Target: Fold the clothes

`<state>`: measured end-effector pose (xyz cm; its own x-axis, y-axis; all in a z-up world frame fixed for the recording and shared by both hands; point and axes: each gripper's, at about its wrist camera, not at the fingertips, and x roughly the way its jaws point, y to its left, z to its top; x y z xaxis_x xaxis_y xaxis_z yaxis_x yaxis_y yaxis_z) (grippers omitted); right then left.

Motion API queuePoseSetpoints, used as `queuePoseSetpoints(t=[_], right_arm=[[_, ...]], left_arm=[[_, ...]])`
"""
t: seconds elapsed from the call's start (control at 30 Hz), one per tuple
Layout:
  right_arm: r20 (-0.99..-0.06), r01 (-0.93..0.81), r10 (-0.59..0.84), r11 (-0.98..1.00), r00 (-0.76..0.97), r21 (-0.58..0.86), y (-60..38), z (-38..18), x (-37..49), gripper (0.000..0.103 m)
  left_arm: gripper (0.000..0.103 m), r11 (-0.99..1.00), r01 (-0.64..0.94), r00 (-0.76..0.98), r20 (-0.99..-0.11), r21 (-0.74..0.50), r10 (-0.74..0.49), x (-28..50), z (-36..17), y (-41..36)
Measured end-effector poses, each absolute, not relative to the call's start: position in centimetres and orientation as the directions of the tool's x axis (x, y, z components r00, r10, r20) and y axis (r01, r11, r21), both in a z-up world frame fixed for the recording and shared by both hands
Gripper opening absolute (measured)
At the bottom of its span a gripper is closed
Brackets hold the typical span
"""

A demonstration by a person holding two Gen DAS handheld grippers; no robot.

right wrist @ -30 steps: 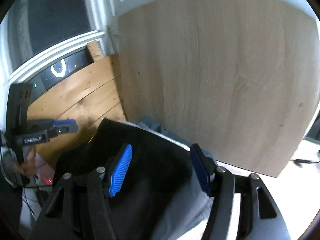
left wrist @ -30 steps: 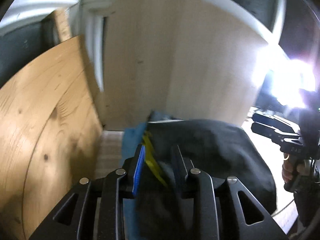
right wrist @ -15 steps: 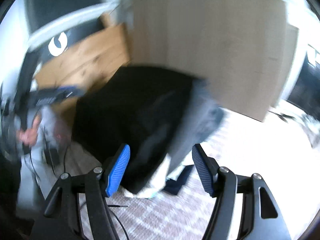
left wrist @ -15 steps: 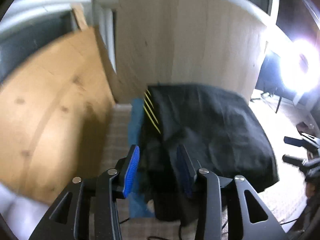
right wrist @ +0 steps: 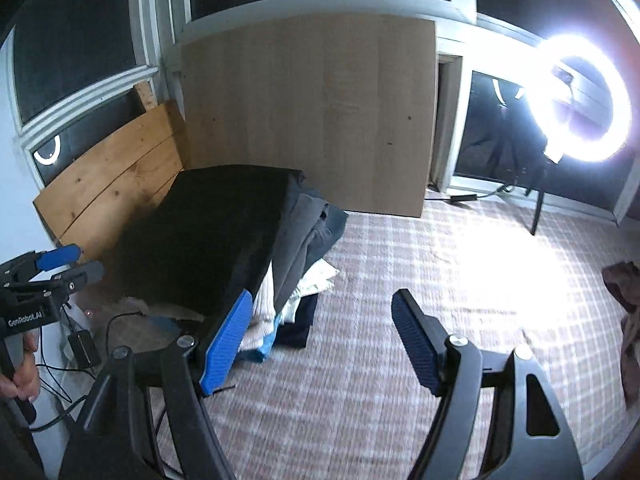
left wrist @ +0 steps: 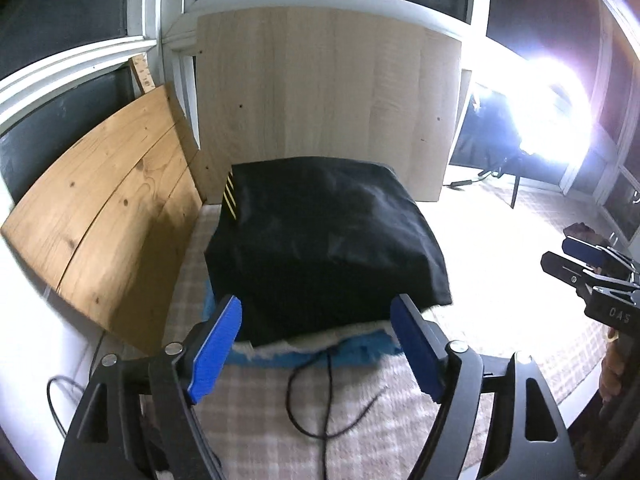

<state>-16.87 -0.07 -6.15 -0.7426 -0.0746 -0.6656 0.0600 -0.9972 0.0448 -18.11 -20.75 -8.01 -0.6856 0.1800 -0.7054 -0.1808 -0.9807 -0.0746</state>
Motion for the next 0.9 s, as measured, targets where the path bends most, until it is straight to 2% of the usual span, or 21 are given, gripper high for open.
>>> queuePoseSetpoints(t=[0.2,0.33,0.5,0.63,0.9], right_arm=[[-0.673,-0.007,-0.017,-0.999,-0.739,0.033,1.0,-6.5,-14.0,0.074],[-0.685,-0.034,0.012,-0.999,-0.728,0.018,1.5,-6.8,-12.1,0.075],[-0.688,-0.032,0.027,-0.999,-0.725,-0.005,2.4,-6.7,-9.9,0.075],[-0.671,-0.018,0.025,-1.000,-0.741,-0.018,3.9,-6.2,-8.1,0.075],[-0.653,0.031,-0.004,-0.999,-0.757,-0.030,8.8,-5.2,-4.3,0.075]], left_arm=[[0.076,-0.989,-0.130,-0.685,-0.716,-0.066,0.138,-16.0,-7.8,-20.8],[0.076,-0.991,-0.080,-0.669,-0.732,-0.108,0.134,-15.2,-7.8,-21.6],[0.076,-0.998,-0.007,-0.674,-0.737,-0.057,0.047,-13.7,-7.6,-21.5],[0.076,-0.998,0.023,-0.680,-0.733,-0.051,0.022,-11.6,-6.9,-20.5],[0.077,-0.991,0.039,-0.693,-0.718,-0.128,0.065,-6.8,-5.3,-16.0]])
